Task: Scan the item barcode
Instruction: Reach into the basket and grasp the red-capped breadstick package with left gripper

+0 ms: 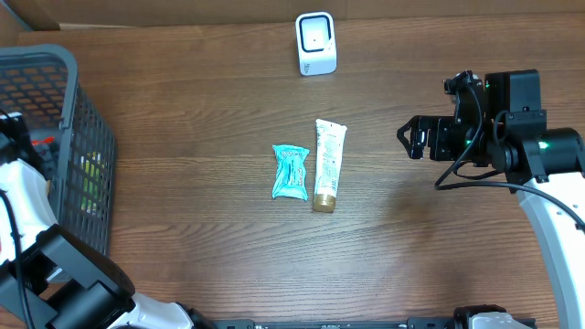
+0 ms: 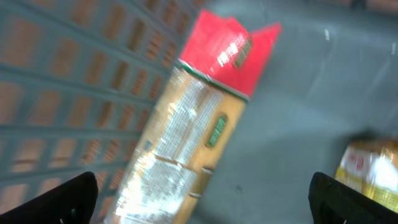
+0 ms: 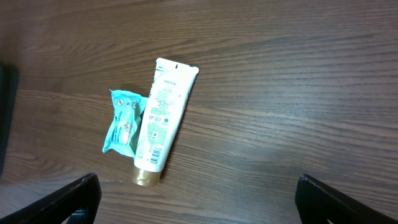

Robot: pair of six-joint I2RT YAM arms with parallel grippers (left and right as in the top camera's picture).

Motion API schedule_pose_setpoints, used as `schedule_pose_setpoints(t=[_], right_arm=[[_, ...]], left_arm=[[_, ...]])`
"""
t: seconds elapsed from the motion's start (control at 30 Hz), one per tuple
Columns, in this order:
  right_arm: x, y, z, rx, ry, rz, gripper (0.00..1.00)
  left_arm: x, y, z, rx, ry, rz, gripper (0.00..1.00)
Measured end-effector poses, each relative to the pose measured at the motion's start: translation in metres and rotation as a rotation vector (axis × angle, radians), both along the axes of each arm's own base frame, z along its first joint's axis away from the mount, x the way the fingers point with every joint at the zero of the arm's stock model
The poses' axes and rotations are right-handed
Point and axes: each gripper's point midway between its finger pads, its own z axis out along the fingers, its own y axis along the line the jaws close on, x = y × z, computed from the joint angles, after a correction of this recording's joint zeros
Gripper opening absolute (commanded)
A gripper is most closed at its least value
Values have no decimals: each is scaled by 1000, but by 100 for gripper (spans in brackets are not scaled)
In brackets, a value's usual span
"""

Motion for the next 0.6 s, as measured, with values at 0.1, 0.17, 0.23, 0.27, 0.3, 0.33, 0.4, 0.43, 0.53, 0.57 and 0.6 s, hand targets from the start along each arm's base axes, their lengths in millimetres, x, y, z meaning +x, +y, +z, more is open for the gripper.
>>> schedule_pose_setpoints(t=[0.1,0.17,0.23,0.27,0.3,0.33,0.4,0.43,0.53,0.57,0.6], right_arm=[[0,0,0,0,-2,0,100],[1,0,0,0,-5,0,100],[1,0,0,0,-4,0,100],[1,0,1,0,-5,0,100],[1,0,0,0,-4,0,100],[1,0,0,0,-4,0,100],[1,0,1,0,-5,0,100],[1,0,1,0,-5,0,100],[1,0,1,0,-5,0,100],[1,0,1,0,-5,0,100],[1,0,1,1,-5,1,100]], left_arm=[[2,0,-11,3,11,-29,99],[6,3,-20,3,18,-43,100],[6,6,-32,-6,38,-53,100],[6,7,-39,-12,52,-63,100],[7,9,-44,-13,62,-69,99],[7,11,-49,-11,72,-79,100],[9,17,-51,3,73,-101,100],[10,20,-53,10,73,-117,100],[9,26,-58,15,80,-133,100],[8,28,-59,15,77,-131,100],[7,30,-60,13,74,-129,100]])
